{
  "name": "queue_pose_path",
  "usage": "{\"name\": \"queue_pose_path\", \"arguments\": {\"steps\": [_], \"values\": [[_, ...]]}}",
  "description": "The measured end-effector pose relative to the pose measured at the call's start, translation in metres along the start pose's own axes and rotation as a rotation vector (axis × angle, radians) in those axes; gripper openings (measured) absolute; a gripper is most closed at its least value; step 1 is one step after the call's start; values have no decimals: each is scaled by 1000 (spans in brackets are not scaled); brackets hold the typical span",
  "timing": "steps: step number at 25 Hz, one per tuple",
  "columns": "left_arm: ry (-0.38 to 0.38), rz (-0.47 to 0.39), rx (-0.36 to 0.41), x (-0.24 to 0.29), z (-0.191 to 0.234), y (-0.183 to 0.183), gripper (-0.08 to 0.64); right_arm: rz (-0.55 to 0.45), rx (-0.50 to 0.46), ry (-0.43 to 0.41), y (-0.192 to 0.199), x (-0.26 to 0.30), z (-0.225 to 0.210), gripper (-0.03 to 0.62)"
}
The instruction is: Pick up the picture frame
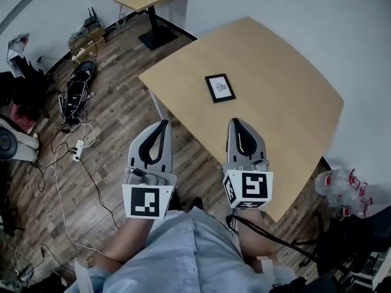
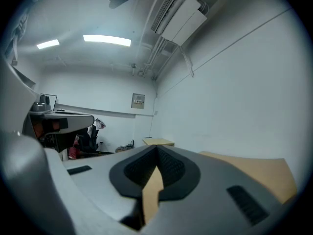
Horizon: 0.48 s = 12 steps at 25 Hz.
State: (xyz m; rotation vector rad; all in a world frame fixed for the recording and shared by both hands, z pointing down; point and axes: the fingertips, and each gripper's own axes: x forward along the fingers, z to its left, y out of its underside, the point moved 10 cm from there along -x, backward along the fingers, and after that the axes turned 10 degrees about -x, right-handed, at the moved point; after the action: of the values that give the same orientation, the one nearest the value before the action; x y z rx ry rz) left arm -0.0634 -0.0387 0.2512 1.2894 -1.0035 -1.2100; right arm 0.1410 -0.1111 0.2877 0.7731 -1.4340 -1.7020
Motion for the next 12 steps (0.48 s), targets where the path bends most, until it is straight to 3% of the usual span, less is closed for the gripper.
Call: {"name": "queue_pose_path", "arguments": {"steps": [5, 12], "values": [[-11, 16, -22, 22, 32, 13, 2, 30, -3, 6, 8, 35, 7, 2], [33, 29, -50, 84, 81, 22, 2, 71, -18, 45, 12, 102, 5, 2]]}}
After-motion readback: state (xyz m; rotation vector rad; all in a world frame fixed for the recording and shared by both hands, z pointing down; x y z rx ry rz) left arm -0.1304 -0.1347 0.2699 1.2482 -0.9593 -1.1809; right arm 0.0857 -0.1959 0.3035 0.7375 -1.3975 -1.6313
